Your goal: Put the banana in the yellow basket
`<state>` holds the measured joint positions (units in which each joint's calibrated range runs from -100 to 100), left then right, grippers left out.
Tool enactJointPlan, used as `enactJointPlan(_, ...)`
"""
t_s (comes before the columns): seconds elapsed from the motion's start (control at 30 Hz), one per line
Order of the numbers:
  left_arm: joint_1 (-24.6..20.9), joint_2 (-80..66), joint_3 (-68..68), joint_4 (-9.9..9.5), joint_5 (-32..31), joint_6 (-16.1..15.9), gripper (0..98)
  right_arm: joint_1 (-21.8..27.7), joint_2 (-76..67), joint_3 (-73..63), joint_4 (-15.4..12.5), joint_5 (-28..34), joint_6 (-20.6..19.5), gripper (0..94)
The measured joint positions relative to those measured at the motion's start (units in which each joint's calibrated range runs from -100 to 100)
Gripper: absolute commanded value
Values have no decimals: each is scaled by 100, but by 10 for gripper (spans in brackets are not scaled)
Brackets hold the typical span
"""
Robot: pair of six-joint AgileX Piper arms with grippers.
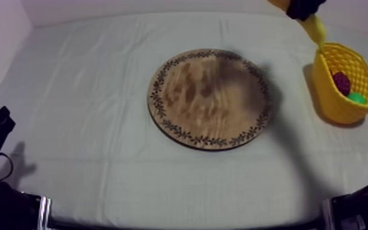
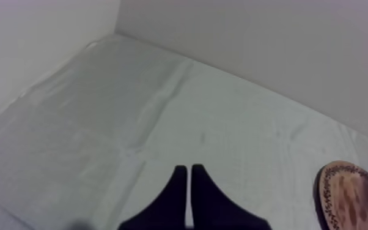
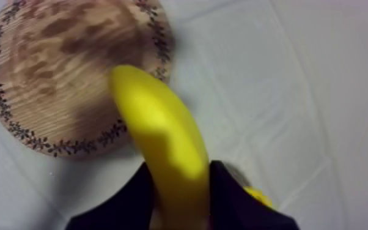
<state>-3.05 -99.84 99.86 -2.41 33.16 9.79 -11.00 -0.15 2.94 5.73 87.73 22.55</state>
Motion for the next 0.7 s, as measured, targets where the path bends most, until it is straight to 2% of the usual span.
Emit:
enactJointPlan(0.17, 0, 0, 0, 0, 0, 0, 1, 451, -176, 210, -20, 11, -168, 242)
enactJointPlan(0.7, 0, 0, 0, 0, 0, 0, 1, 1862, -404, 692, 149, -218, -68, 263)
